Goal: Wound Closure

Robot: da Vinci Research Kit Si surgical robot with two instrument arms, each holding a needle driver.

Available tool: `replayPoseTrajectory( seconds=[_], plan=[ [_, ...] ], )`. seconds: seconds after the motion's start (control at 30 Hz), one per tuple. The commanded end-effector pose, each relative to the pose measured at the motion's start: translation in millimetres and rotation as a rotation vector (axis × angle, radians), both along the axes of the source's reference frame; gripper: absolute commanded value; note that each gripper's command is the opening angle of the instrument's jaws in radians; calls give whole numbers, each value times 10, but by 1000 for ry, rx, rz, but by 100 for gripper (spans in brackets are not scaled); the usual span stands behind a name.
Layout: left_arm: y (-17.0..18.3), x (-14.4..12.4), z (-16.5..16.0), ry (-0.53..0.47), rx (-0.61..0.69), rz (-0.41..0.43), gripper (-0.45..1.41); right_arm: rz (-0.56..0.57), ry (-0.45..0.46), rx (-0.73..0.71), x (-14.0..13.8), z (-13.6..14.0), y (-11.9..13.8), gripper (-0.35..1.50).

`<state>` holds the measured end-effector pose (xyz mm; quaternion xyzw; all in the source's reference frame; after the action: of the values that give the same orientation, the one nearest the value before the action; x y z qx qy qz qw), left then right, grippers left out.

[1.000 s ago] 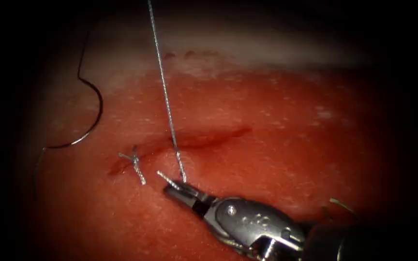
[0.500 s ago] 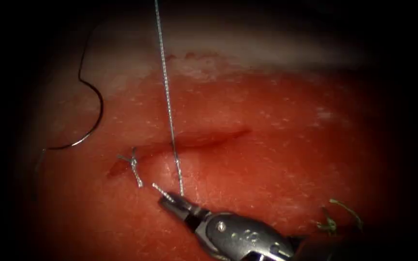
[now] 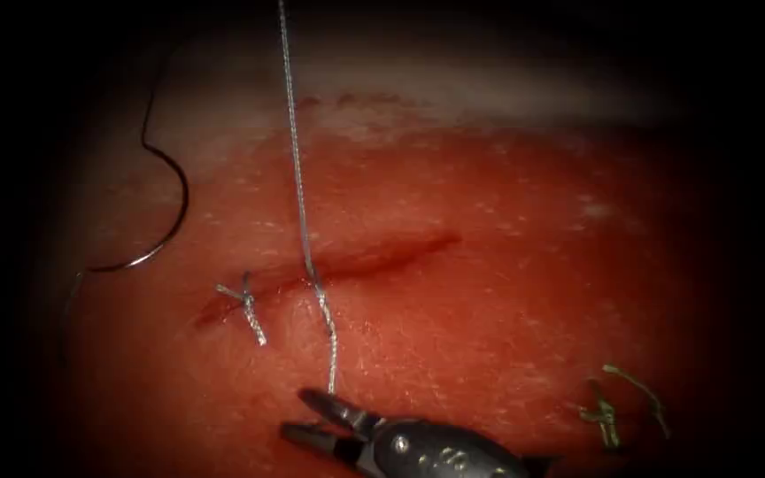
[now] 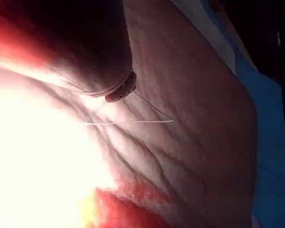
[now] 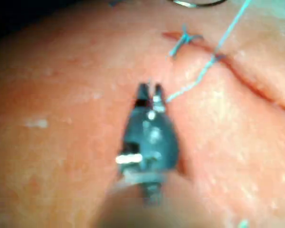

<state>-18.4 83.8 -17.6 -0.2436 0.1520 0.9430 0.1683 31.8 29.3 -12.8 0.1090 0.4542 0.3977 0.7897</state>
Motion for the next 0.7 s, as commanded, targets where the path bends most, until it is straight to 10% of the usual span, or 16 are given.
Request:
replayPoseTrajectory(
  seconds=[0.03, 0.33, 0.7],
  plan=[
    [-2, -7, 2, -28, 48, -10, -35, 8, 10, 6, 2, -6, 5, 120],
    [-93, -29, -44, -293, 433, -107, -35, 37, 35, 25, -11, -49, 36, 130],
    [-166, -11, -137, -615, 495, -206, -35, -99, 150, 101, -14, -90, 78, 147]
  ],
)
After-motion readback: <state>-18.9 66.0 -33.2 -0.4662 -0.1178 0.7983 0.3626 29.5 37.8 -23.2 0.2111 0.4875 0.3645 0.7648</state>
